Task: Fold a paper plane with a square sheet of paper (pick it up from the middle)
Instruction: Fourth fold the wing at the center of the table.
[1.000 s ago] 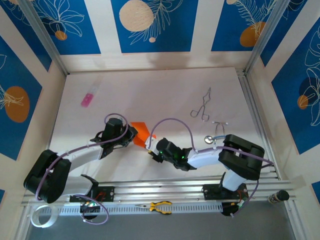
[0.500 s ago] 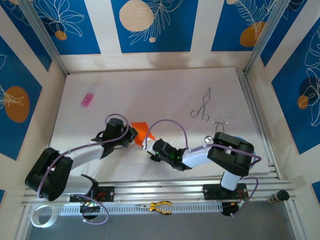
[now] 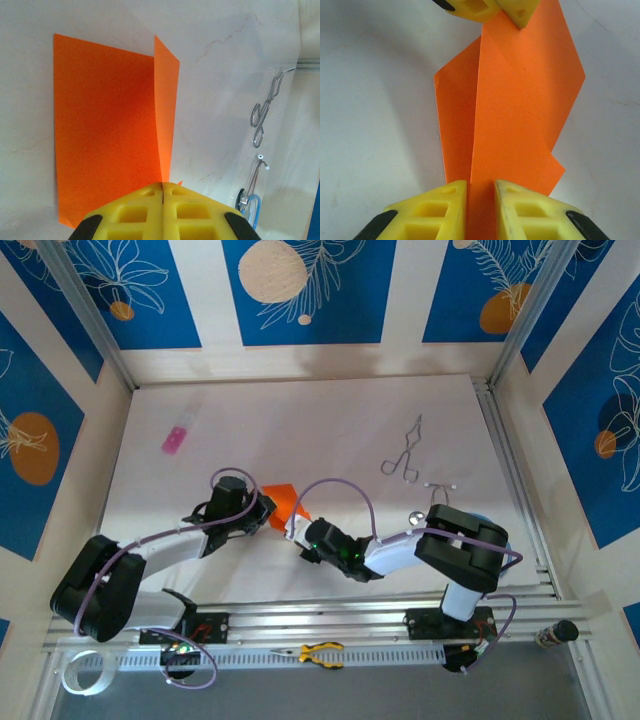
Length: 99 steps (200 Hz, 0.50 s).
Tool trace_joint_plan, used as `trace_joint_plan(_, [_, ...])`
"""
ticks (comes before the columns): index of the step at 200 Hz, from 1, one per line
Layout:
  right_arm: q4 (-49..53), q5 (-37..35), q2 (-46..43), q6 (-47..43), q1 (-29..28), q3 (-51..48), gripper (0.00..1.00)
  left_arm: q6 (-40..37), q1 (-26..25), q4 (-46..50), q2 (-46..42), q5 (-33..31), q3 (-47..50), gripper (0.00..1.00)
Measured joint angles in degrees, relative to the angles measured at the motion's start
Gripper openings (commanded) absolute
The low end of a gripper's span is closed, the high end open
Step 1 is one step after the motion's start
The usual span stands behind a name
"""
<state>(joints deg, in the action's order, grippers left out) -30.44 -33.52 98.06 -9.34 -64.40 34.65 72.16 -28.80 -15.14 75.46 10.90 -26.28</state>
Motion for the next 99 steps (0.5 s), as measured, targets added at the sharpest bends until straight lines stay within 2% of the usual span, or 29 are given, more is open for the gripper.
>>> trace_joint_plan(71, [-0.63, 0.13, -0.02, 1.27, 0.15, -0.26, 0.12, -0.22, 0.0, 1.95, -0.52, -0.02, -0.61, 0.08])
trace_joint_plan(87, [-0.94, 0.52, -0.11, 1.6, 0.37, -0.61, 0.1, -0.48, 0.0, 2.6, -0.72, -0.02, -0.66, 0.13])
trace_joint_plan(99, [-1.03, 0.68, -0.35, 1.95, 0.48, -0.92, 0.09, -1.09, 0.0, 2.99, -0.74, -0.04, -0.79, 0.25])
